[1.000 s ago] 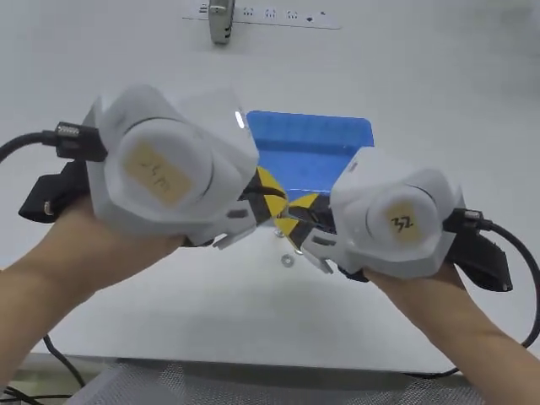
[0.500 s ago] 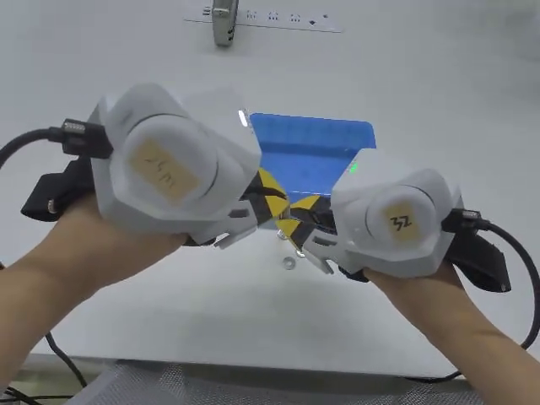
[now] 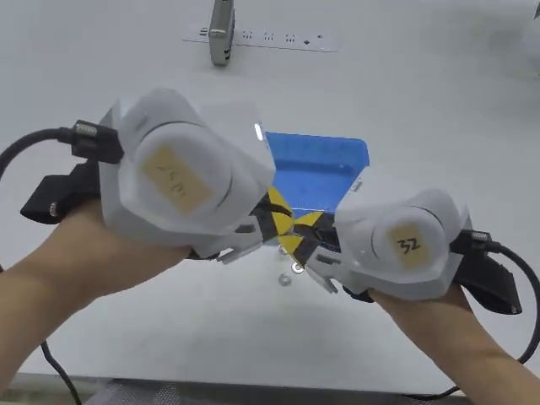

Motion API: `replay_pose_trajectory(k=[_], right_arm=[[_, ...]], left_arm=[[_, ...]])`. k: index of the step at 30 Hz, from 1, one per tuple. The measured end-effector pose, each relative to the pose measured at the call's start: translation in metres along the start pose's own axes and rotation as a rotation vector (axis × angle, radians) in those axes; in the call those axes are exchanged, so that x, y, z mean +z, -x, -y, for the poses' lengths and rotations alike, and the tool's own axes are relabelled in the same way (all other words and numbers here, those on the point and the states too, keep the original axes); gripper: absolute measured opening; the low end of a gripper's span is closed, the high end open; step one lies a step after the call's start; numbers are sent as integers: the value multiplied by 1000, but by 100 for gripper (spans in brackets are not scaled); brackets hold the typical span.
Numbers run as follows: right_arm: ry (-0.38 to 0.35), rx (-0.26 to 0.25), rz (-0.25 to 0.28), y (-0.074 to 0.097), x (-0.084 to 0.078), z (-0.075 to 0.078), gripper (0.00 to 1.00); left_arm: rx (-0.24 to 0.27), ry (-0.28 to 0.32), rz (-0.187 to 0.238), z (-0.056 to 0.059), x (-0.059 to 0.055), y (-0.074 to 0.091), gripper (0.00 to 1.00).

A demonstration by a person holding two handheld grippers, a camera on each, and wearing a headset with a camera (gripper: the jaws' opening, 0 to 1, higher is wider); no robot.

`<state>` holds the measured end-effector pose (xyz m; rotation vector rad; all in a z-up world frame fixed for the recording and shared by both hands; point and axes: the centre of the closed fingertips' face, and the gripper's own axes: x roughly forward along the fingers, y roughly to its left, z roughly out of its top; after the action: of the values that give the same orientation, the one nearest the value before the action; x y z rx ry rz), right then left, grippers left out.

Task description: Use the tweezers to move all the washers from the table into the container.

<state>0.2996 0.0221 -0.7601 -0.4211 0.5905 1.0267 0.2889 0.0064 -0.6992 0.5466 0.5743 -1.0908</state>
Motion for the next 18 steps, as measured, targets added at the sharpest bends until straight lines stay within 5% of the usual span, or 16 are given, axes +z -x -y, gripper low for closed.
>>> replay_pose_trajectory(k=[7, 18], right_arm=[[33, -28, 28, 18, 19, 2, 4], [54, -67, 85, 32, 50, 14, 4]], left_arm=[[9, -54, 15, 2, 20, 16, 0], [50, -119, 49, -12, 45, 32, 0]])
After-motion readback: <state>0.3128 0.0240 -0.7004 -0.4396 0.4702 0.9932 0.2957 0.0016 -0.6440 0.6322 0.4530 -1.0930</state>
